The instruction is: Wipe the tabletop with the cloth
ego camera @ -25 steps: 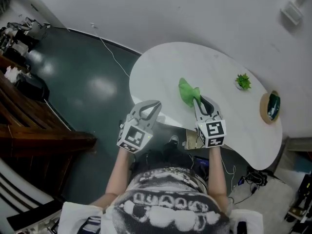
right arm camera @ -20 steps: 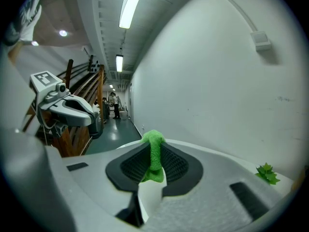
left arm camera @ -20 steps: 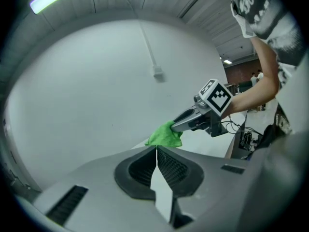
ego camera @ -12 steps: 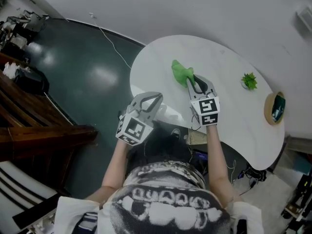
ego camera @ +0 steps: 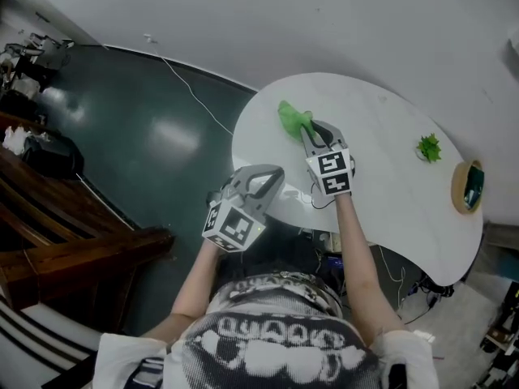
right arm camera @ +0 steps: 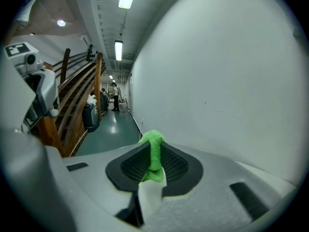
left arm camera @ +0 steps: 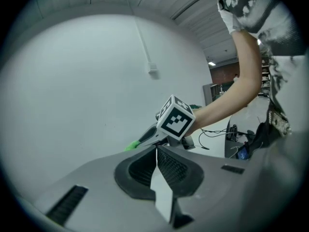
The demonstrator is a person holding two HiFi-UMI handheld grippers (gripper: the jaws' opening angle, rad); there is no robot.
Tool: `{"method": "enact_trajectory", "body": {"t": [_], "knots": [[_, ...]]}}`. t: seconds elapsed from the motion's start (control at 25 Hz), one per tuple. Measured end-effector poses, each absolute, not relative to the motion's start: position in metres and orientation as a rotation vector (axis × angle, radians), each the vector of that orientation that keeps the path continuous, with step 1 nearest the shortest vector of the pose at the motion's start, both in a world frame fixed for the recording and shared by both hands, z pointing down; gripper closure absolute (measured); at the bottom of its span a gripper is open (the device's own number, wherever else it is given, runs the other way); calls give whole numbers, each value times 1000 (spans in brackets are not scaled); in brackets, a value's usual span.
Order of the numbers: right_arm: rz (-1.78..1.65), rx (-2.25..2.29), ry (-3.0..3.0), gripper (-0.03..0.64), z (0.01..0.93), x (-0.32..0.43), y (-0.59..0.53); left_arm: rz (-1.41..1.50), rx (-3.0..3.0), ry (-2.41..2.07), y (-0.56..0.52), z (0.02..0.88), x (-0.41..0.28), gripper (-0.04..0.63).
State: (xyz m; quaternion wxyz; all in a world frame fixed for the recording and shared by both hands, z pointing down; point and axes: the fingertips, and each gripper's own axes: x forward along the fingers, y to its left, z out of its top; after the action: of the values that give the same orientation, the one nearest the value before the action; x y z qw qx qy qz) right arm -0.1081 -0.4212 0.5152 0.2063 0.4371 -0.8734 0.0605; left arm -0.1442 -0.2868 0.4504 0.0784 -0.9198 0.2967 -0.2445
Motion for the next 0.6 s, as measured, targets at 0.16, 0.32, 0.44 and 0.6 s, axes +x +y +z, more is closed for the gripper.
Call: {"method": "enact_trajectory", "body": {"t": [0.16,0.32,0.44,0.6], "knots": [[211,1211,-2415,552,535,-137,-446,-747,-2756,879,-303,461,-172,589],[269,1224,-2385,552,556,-157,-470,-771,-2765,887,-317,469,-200,589],[310,1246,-2348,552,573,-163,-492,-790,-2773,891,-324,475,-219,589],[370,1278,-2285,552,595,-159,-515,-808,-2784,888,-330,482,-232,589]]}}
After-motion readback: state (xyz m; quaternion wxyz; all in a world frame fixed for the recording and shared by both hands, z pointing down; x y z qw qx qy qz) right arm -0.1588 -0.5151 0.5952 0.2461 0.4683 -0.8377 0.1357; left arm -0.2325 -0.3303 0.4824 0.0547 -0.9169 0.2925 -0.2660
